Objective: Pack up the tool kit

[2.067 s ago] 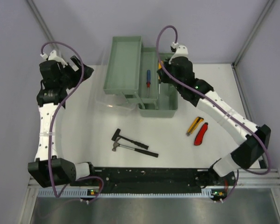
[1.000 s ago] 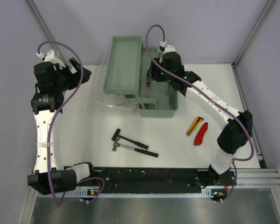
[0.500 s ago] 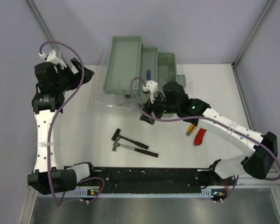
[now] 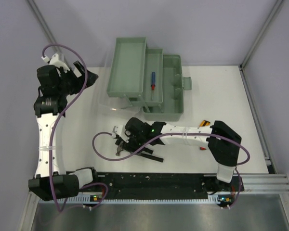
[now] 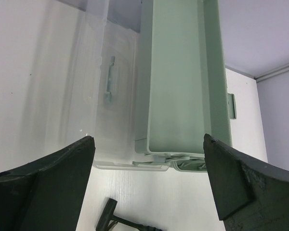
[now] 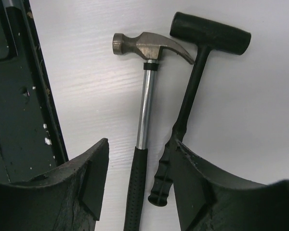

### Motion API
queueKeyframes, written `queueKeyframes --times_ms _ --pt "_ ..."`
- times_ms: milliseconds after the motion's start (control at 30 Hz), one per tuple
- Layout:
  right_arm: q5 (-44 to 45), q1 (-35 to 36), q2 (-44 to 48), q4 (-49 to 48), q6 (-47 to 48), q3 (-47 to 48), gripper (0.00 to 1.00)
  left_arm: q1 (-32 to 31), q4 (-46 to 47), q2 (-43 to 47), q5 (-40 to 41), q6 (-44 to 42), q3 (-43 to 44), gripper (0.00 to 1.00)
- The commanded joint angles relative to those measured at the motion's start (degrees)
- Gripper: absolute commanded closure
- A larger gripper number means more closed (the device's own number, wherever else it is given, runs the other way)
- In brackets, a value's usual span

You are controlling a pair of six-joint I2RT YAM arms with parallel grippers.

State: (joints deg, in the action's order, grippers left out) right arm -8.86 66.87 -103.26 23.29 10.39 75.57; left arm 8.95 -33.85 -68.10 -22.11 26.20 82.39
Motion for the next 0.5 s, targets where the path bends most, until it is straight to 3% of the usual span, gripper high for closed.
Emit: queueKeyframes --times_ms 0,167,467 --pt "1.0 0.8 -0.3 0.3 0.9 2.3 0.50 0.1 1.9 1.6 -0.8 0.8 -2.0 0.03" --pt "-0.2 0.8 -2.0 0.4 -2.4 -1.8 0.61 0.1 1.7 1.7 -1.1 1.0 -3.1 0.04" --pt "1.4 1.5 -3.8 -1.8 -8.5 -8.2 0.66 0.1 2.0 1.1 -1.8 1.8 -4.5 0.04"
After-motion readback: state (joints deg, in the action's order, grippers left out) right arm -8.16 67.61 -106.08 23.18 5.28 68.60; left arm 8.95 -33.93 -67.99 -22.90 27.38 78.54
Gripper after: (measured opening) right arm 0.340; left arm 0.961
